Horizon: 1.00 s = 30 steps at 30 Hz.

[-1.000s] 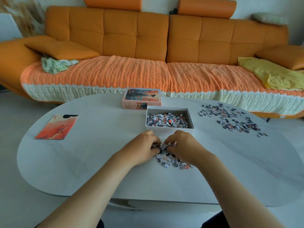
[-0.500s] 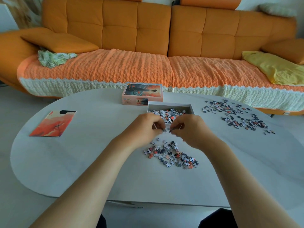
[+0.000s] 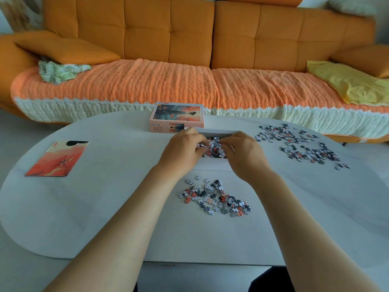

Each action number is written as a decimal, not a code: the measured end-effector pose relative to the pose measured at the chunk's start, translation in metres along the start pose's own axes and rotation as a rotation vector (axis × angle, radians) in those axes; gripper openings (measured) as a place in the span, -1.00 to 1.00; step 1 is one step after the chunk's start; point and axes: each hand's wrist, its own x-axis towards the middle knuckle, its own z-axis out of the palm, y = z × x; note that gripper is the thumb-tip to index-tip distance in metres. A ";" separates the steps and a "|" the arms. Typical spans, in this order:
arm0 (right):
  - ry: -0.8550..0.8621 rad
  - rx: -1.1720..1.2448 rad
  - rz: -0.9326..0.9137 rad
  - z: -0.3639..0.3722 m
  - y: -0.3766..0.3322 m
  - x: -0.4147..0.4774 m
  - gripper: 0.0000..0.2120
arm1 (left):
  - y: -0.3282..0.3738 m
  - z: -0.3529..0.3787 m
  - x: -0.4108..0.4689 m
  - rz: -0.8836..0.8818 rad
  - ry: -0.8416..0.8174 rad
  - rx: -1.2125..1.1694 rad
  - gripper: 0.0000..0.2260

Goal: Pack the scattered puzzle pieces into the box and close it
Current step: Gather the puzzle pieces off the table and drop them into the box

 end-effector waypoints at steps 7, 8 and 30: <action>-0.172 0.017 -0.072 -0.005 0.004 -0.015 -0.77 | -0.001 -0.002 -0.015 0.052 -0.194 0.137 -0.75; -0.133 0.034 -0.087 -0.008 0.004 -0.016 -0.79 | 0.000 -0.003 -0.018 0.060 -0.189 0.128 -0.74; -0.600 0.049 0.243 -0.036 -0.010 -0.061 -0.68 | 0.032 0.008 -0.067 0.120 -0.449 -0.031 -0.59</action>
